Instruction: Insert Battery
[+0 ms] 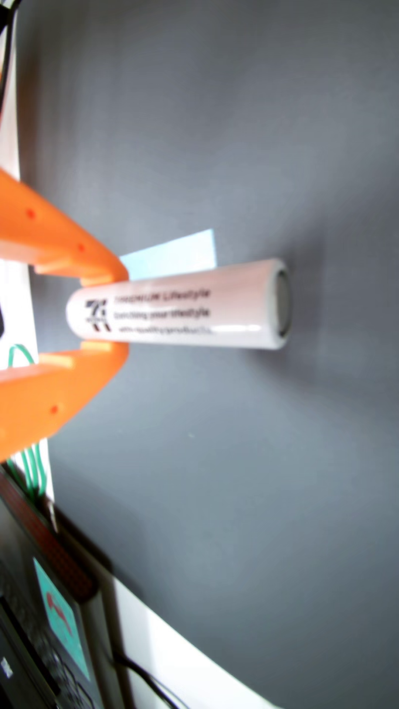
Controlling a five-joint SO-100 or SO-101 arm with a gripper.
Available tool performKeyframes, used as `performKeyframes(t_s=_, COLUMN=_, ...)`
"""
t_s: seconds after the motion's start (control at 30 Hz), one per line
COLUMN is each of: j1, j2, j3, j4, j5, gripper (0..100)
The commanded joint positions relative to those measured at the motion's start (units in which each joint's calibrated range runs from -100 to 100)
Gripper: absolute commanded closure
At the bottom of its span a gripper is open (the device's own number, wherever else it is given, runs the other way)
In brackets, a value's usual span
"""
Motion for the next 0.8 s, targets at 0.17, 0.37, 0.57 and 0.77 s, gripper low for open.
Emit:
performKeyframes(t_s=0.17, j1=-9.4, j2=-2.3, j3=2.8, j4=-0.5, j5=-3.8, gripper=98)
performKeyframes(t_s=0.37, j1=-11.6, j2=-2.3, j3=2.5, j4=-0.5, j5=-5.4, gripper=98)
performKeyframes(t_s=0.57, j1=-13.0, j2=-2.0, j3=0.7, j4=-0.6, j5=-6.9, gripper=98)
performKeyframes(t_s=0.77, j1=-14.6, j2=-2.2, j3=0.4, j4=-0.6, j5=-6.6, gripper=98)
